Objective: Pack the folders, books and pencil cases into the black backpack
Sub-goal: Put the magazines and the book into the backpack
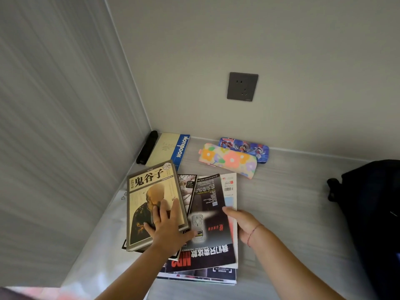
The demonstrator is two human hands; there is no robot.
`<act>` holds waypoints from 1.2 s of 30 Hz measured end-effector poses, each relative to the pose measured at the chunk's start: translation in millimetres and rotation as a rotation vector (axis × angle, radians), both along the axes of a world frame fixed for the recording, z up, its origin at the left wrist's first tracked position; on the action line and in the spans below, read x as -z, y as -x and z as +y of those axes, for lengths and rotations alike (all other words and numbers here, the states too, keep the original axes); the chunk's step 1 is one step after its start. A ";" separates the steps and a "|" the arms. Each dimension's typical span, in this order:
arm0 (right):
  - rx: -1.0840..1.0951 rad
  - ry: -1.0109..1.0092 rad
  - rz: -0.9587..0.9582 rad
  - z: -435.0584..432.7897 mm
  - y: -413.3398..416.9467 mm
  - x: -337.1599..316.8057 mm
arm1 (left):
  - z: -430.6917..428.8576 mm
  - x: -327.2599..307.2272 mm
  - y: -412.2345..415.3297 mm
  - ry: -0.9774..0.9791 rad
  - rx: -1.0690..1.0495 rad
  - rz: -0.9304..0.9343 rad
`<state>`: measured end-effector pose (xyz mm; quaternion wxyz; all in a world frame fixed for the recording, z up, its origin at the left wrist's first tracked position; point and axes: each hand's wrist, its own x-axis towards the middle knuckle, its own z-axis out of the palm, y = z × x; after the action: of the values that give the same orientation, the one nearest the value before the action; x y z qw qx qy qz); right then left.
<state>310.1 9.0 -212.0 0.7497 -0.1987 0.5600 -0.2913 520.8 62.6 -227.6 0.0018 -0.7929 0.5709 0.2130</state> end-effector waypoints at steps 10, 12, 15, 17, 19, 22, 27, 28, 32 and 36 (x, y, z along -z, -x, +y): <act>-0.019 0.168 0.237 10.9 -14.7 2.0 | 1.8 7.3 4.7 0.042 -0.024 -0.084; 0.002 0.178 0.200 13.2 -7.0 -0.5 | 0.8 9.2 1.7 0.036 -0.023 -0.076; 0.023 0.140 0.153 22.2 22.4 -3.7 | 1.0 12.9 -5.4 -0.001 0.005 -0.078; 0.044 0.126 0.153 28.7 52.1 -5.2 | 3.4 14.2 -6.7 -0.048 0.017 -0.107; 0.043 0.110 0.158 34.9 84.4 -7.9 | 6.1 13.4 -3.9 -0.084 0.006 -0.145; 0.015 0.057 0.198 46.6 129.5 -10.1 | 14.1 10.5 16.5 0.095 0.044 -0.102; 0.054 0.025 0.355 67.6 160.8 -1.6 | 32.6 -1.8 91.3 0.034 -0.189 0.641; 0.069 0.044 0.389 69.7 160.6 0.9 | 29.0 -3.9 104.4 -0.075 -0.325 0.780; 0.091 0.140 0.545 71.0 150.7 10.7 | 3.9 -14.3 130.1 -0.264 -0.670 1.125; 0.074 0.151 0.550 69.8 147.9 12.8 | -9.2 -26.4 131.5 -0.305 -0.724 1.199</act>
<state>162.2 78.8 -224.8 0.5418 -0.3050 0.7258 -0.2945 389.4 53.3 -201.1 -0.2723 -0.6699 0.1387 0.6767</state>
